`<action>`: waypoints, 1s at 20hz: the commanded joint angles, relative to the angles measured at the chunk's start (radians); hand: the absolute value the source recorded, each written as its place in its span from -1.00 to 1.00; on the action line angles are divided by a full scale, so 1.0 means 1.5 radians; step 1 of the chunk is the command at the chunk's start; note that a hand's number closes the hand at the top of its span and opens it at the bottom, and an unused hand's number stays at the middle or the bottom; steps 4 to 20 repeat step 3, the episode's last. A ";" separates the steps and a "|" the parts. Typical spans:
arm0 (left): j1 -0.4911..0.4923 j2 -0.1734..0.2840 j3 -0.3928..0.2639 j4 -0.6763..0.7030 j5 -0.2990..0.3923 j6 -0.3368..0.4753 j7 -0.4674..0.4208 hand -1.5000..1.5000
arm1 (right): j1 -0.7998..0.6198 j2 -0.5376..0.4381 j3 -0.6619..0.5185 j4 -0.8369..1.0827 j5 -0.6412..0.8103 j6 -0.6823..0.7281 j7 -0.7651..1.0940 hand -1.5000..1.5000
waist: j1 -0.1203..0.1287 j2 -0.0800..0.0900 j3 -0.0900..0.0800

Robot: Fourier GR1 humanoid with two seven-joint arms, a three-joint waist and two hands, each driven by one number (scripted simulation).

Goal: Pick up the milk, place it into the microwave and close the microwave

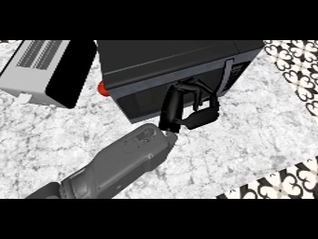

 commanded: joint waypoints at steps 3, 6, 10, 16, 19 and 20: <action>-0.037 0.001 0.048 0.077 0.020 0.003 -0.016 1.00 | 0.003 -0.008 0.003 -0.008 -0.006 0.005 0.007 -1.00 | -0.003 0.011 0.000; -0.037 0.001 0.048 0.077 0.020 0.003 -0.016 1.00 | 0.003 -0.008 0.003 -0.008 -0.006 0.005 0.007 -1.00 | -0.003 0.011 0.000; -0.037 0.001 0.048 0.077 0.020 0.003 -0.016 1.00 | 0.003 -0.008 0.003 -0.008 -0.006 0.005 0.007 -1.00 | -0.003 0.011 0.000; -0.037 0.001 0.048 0.077 0.020 0.003 -0.016 1.00 | 0.003 -0.008 0.003 -0.008 -0.006 0.005 0.007 -1.00 | -0.003 0.011 0.000; -0.037 0.001 0.048 0.077 0.020 0.003 -0.016 1.00 | 0.003 -0.008 0.003 -0.008 -0.006 0.005 0.007 -1.00 | -0.003 0.011 0.000; -0.037 0.001 0.048 0.077 0.020 0.003 -0.016 1.00 | 0.003 -0.008 0.003 -0.008 -0.006 0.005 0.007 -1.00 | -0.003 0.011 0.000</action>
